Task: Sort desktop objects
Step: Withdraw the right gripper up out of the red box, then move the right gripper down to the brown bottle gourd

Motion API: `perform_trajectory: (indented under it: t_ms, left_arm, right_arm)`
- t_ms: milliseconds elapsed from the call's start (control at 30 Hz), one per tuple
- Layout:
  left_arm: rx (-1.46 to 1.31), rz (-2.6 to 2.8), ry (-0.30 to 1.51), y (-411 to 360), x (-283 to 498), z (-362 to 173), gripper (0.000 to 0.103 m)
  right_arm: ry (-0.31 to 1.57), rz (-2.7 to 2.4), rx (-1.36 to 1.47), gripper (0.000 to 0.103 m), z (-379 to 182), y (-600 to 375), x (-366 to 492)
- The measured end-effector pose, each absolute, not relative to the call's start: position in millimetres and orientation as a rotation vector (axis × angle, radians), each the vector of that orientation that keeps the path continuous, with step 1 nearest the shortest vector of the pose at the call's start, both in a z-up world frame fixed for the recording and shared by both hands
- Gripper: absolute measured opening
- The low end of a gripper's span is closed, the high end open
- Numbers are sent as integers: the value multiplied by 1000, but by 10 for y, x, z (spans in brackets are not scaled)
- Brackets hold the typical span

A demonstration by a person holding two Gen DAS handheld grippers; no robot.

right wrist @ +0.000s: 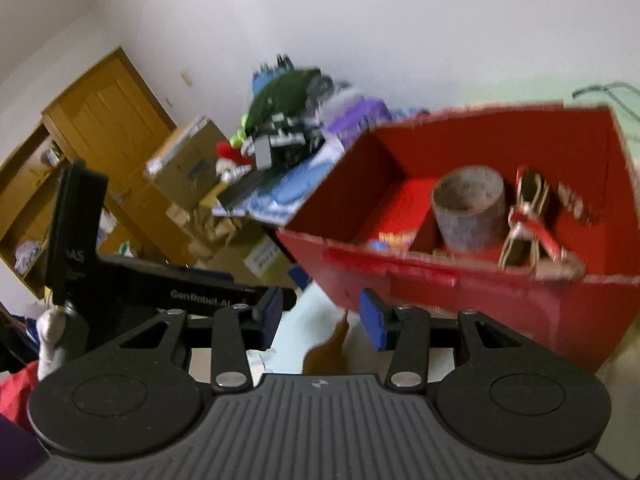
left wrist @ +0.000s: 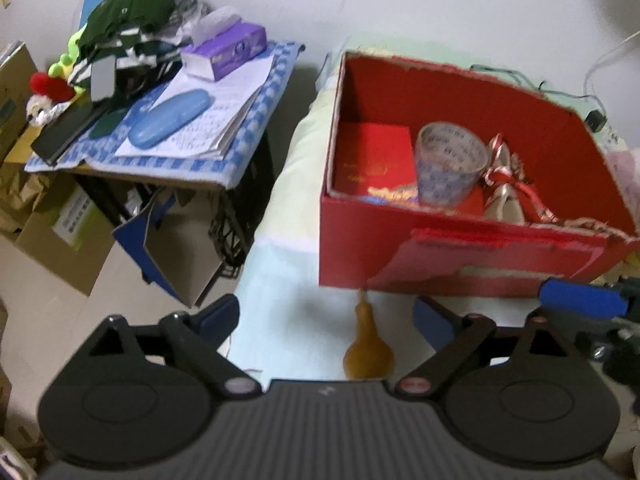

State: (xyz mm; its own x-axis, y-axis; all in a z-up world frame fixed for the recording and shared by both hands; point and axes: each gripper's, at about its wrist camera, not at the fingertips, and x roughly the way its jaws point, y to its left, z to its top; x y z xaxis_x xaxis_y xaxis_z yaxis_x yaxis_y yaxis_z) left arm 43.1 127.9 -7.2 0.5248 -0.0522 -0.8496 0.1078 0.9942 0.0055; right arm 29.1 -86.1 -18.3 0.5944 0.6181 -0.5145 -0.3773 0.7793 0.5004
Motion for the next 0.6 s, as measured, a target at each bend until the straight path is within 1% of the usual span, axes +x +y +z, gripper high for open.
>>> perform_trajectory:
  t_ms: [233, 600]
  left_arm:
    - [77, -60, 1064, 1235, 424, -248, 95]
    - [84, -83, 1132, 1227, 260, -480, 95]
  right_arm:
    - [832, 516, 371, 48, -397, -866, 307]
    - [1007, 478, 476, 48, -716, -879, 340]
